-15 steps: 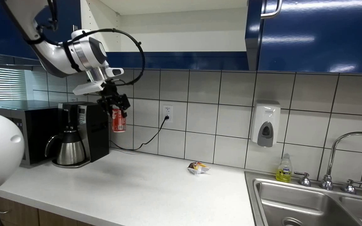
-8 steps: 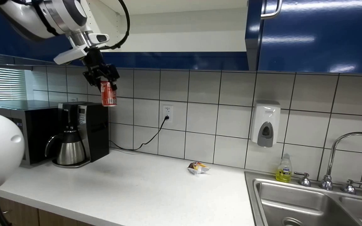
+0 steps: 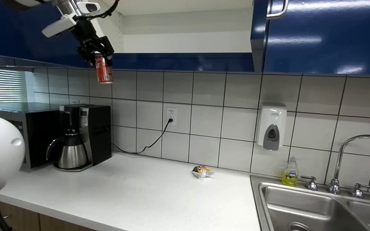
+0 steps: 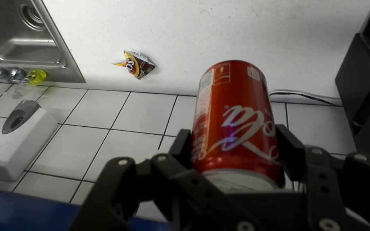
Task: Put the can in the top cabinet
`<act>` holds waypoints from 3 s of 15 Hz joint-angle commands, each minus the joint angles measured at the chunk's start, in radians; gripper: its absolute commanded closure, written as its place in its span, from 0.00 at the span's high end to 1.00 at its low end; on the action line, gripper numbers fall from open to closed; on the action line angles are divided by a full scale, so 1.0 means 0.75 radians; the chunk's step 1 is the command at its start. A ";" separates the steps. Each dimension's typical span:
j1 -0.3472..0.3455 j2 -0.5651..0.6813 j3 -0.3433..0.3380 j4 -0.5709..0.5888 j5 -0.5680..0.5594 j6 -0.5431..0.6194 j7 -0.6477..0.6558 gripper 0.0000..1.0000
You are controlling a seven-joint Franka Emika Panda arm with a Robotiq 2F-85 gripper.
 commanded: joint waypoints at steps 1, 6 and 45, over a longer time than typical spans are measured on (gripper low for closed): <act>-0.033 0.057 0.035 0.190 0.001 -0.098 -0.049 0.42; -0.041 0.135 0.046 0.388 -0.026 -0.156 -0.040 0.42; 0.010 0.910 -0.082 1.507 -0.188 -0.489 -0.016 0.77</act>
